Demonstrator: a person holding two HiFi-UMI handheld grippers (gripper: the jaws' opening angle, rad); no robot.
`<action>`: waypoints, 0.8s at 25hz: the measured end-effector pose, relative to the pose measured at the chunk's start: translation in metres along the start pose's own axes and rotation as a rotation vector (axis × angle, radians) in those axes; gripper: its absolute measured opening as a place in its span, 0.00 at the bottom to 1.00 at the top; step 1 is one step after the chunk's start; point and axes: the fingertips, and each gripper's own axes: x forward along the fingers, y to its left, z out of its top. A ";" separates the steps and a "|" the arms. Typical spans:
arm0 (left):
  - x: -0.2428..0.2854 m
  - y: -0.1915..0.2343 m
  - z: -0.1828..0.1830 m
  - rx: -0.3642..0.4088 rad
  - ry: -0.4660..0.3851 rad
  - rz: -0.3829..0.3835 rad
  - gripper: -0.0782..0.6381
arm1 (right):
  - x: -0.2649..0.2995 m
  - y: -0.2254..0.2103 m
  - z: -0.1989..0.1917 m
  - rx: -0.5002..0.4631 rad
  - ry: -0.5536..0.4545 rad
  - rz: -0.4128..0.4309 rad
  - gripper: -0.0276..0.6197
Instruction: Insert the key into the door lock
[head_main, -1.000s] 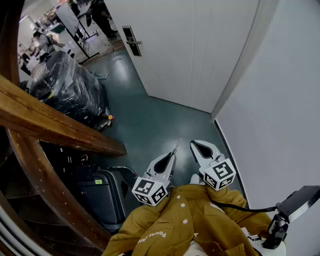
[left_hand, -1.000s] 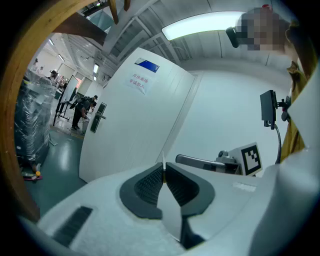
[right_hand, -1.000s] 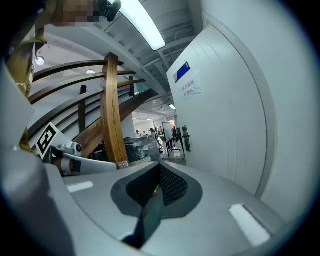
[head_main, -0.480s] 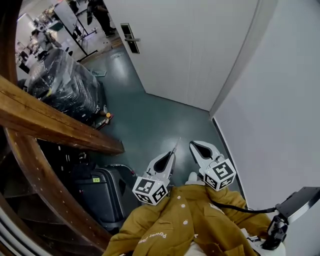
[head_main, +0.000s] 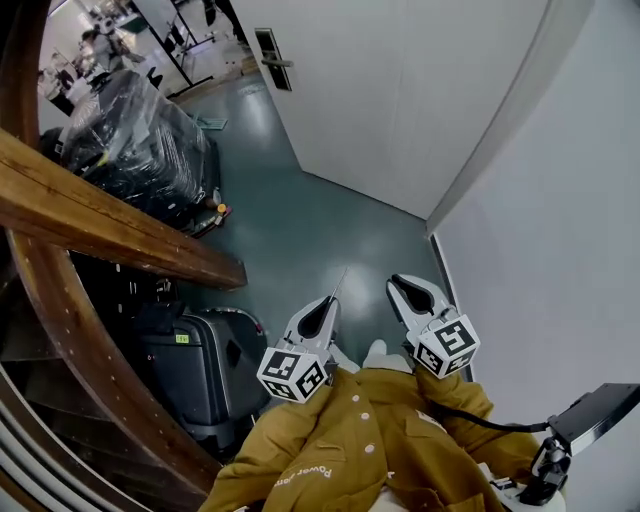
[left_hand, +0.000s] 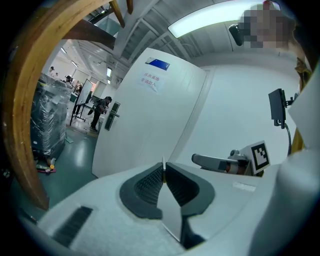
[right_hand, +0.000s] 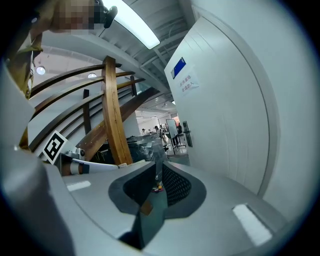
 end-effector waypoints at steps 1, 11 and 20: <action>0.002 0.005 0.000 -0.004 0.001 0.014 0.14 | 0.006 -0.003 -0.003 0.007 0.008 0.011 0.12; 0.066 0.081 0.041 -0.055 -0.021 0.057 0.14 | 0.099 -0.040 0.012 0.009 0.068 0.069 0.13; 0.150 0.199 0.139 -0.035 0.002 -0.002 0.14 | 0.247 -0.086 0.069 0.011 0.070 0.026 0.17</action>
